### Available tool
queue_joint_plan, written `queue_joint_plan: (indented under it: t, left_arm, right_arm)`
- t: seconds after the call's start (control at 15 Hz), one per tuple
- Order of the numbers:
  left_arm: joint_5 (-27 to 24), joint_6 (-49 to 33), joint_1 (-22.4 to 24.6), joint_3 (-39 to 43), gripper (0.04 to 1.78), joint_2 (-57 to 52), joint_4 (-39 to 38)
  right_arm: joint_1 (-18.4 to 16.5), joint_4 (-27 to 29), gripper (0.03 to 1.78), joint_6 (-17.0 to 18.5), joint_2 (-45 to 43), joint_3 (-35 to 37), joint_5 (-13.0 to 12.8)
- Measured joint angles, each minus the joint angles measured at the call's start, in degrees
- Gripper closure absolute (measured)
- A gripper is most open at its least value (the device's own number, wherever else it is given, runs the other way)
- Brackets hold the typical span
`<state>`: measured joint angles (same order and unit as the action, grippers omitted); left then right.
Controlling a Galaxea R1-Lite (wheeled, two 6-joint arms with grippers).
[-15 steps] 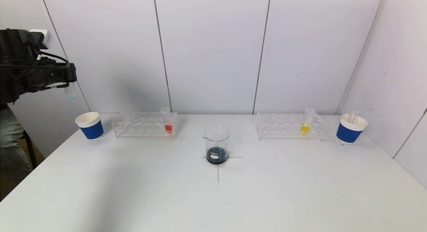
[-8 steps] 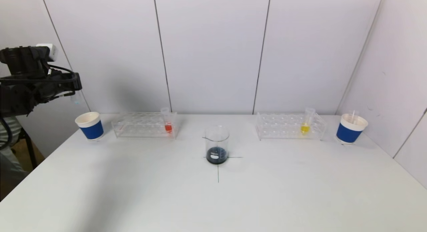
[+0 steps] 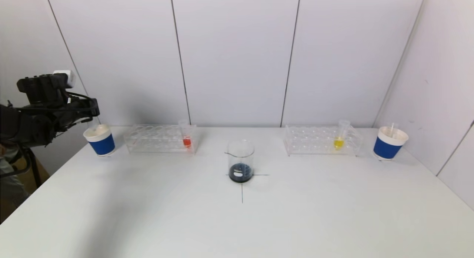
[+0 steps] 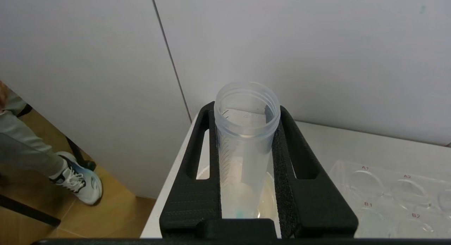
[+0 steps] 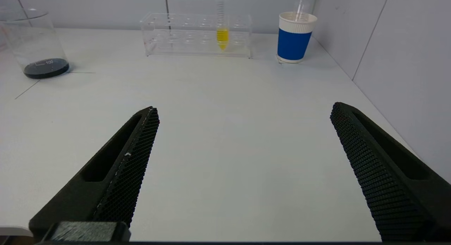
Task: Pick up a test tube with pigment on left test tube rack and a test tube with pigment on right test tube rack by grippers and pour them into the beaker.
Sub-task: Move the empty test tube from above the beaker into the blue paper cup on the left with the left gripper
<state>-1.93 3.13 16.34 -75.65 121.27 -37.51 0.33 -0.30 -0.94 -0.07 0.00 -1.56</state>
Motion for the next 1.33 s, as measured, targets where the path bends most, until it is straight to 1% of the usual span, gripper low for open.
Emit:
queue_joint_plan:
  t: [0.6, 0.93, 1.33]
  left_arm:
    - [-0.4, 0.2, 0.6, 4.3, 1.38, 4.3, -7.4]
    - [-0.4, 0.1, 0.9, 6.0, 1.38, 5.5, -9.8]
    - [-0.5, 0.0, 1.0, 6.3, 1.38, 5.7, -10.0]
  right_arm:
    - [0.0, 0.0, 0.04, 0.0, 0.0, 0.0, 0.0]
    - [0.0, 0.0, 0.04, 0.0, 0.0, 0.0, 0.0]
    - [0.0, 0.0, 0.04, 0.0, 0.0, 0.0, 0.0]
